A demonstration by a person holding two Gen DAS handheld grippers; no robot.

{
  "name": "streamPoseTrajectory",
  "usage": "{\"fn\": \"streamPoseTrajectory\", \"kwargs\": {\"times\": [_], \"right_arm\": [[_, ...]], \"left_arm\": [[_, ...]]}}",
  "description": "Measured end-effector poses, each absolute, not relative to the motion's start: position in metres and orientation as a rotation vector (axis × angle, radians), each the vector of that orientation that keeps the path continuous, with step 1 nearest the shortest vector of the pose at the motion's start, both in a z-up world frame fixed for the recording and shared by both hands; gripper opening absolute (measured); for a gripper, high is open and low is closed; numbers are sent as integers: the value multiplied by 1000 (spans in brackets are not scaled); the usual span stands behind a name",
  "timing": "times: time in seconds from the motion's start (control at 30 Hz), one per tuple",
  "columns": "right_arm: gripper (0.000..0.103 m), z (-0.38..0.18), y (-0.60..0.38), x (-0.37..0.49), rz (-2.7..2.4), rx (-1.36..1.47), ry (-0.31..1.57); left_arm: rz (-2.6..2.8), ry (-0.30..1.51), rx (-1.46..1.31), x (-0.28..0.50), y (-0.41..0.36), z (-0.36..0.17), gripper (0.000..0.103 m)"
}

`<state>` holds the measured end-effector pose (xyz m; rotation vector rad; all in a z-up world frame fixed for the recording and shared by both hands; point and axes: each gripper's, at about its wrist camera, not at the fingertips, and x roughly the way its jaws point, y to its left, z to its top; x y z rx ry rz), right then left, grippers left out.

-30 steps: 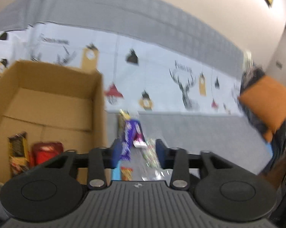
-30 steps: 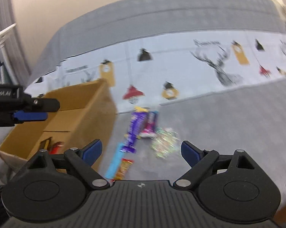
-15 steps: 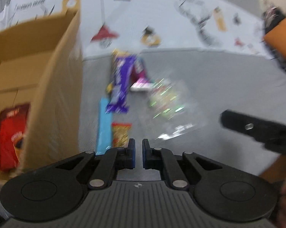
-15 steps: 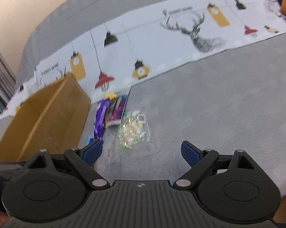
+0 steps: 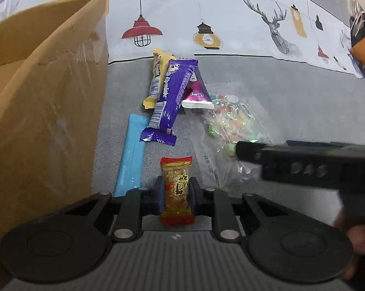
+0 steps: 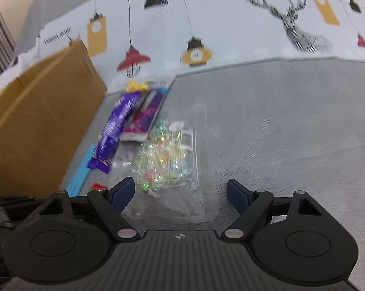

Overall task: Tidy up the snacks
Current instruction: 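Grasp the small yellow-red candy packet with the left tool while the right tool reaches the clear candy bag, then close the right tool on the clear candy bag, then reopen above it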

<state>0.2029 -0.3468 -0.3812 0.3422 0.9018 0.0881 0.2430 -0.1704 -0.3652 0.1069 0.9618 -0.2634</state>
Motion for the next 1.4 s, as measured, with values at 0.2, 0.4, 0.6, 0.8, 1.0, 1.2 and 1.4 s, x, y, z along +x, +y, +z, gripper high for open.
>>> {"fn": "streamPoseTrajectory", "kwargs": {"times": [0.2, 0.4, 0.6, 0.8, 1.0, 1.2, 1.4], "right_arm": [[64, -385, -327, 209, 71, 230, 886], [12, -383, -330, 205, 63, 159, 875], [3, -374, -343, 190, 33, 168, 841], [3, -358, -370, 172, -13, 202, 793], [3, -331, -388, 148, -1, 301, 694], [3, -301, -382, 136, 8, 305, 635], [0, -285, -364, 136, 35, 237, 647]], "left_arm": [[-270, 953, 105, 248, -173, -365, 21], [-275, 954, 97, 250, -173, -365, 21], [-270, 968, 73, 251, -170, -363, 21], [-293, 979, 49, 253, -171, -355, 20], [-350, 880, 89, 237, -181, -329, 19], [-394, 843, 33, 224, -174, -297, 19], [-396, 827, 8, 215, -151, -280, 19]]}}
